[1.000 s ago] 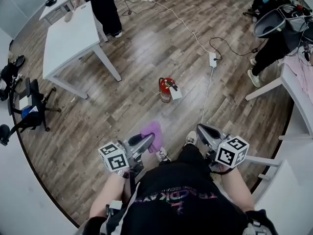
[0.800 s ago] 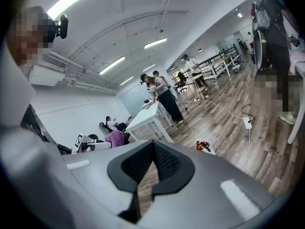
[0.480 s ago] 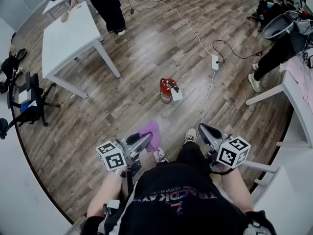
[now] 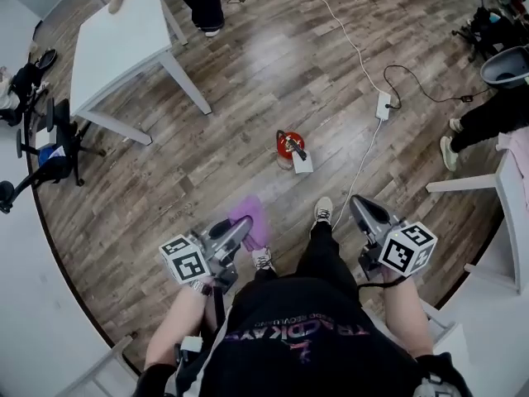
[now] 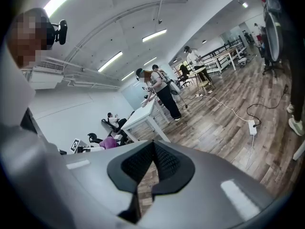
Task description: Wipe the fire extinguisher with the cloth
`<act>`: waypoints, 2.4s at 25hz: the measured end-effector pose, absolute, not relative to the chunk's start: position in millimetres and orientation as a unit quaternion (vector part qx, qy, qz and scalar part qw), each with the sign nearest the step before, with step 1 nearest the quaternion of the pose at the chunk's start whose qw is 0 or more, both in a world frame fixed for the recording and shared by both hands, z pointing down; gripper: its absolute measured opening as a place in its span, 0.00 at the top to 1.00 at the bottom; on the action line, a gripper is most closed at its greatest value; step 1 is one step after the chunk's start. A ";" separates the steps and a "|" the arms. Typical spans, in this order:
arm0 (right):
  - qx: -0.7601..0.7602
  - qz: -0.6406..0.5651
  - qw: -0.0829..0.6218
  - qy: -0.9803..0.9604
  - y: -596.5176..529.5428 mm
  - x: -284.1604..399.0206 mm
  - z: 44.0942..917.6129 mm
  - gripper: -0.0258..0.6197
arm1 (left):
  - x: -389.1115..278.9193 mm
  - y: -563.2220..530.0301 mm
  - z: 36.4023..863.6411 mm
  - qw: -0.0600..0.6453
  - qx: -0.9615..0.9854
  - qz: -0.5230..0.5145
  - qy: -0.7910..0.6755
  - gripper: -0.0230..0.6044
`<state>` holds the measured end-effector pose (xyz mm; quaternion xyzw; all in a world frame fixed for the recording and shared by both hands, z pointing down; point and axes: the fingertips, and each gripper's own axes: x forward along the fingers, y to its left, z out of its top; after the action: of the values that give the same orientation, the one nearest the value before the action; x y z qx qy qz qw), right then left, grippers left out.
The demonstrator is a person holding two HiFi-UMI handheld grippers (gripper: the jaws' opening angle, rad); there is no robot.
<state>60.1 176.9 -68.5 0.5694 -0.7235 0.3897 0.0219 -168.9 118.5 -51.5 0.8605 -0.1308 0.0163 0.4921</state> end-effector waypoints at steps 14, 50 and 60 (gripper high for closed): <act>0.392 0.400 0.150 -0.815 36.2 185.8 41.9 0.95 | -68.5 6.3 65.9 0.522 0.808 -0.040 -0.271 0.86; 0.309 0.164 0.270 -0.897 -135.0 151.1 467.9 0.95 | -14.7 -143.4 591.9 0.466 0.863 -0.009 -0.197 0.86; 0.320 0.152 0.274 -0.894 -138.8 157.0 510.4 0.95 | -36.3 -119.5 780.3 0.503 0.801 0.071 -0.316 0.86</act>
<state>157.0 -138.8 510.4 0.3198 -0.8941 0.1519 0.2744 -36.3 -119.5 780.3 0.8012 -0.3155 0.0714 0.5034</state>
